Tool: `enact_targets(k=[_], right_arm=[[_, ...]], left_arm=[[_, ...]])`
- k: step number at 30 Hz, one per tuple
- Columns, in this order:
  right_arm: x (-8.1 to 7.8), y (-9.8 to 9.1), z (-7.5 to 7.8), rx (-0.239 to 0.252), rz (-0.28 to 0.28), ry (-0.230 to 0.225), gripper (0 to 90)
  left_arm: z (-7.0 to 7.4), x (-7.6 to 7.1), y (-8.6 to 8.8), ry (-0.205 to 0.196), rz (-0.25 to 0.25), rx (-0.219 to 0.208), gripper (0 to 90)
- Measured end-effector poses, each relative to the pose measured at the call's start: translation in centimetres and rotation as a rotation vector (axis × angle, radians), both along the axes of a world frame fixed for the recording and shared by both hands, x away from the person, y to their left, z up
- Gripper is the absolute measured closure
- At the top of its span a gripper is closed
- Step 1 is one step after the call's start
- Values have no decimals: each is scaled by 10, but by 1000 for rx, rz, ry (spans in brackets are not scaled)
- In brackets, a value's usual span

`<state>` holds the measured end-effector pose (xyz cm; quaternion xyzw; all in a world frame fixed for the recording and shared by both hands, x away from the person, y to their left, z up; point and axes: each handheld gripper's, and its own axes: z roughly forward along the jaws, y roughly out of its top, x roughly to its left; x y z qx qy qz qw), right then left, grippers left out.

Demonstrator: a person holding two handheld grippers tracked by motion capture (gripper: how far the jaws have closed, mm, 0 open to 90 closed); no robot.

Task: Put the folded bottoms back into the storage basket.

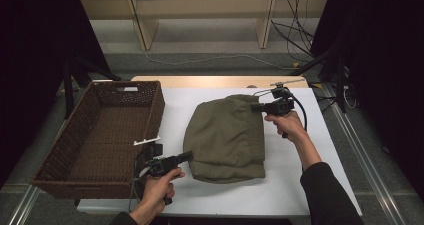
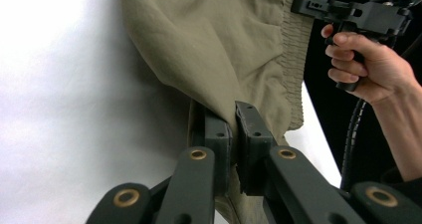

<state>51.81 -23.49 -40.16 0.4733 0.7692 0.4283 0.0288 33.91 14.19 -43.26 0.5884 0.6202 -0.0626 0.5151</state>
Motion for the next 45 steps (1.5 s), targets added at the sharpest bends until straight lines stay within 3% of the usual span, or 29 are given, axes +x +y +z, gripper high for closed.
enact_targets(k=[4, 5, 14, 17, 28, 37, 45], right_arm=[[-2, 2, 8, 7, 5, -16, 806], [-2, 4, 13, 13, 9, -30, 807], [-4, 11, 26, 22, 10, -52, 807], [-3, 14, 35, 40, 6, -69, 807], [4, 32, 60, 54, 17, -105, 807], [9, 50, 81, 64, 28, -128, 807], [11, 79, 99, 66, 53, -154, 807]], left_arm=[[7, -1, 2, -27, -4, 9, 849], [10, 0, 5, -29, -4, -7, 849], [27, 3, 15, -64, -49, -19, 849], [36, 5, 24, -93, -54, -21, 849], [57, 10, 42, -137, -34, -48, 849], [75, 12, 71, -171, -17, -80, 850], [90, 9, 91, -214, -3, -94, 849]])
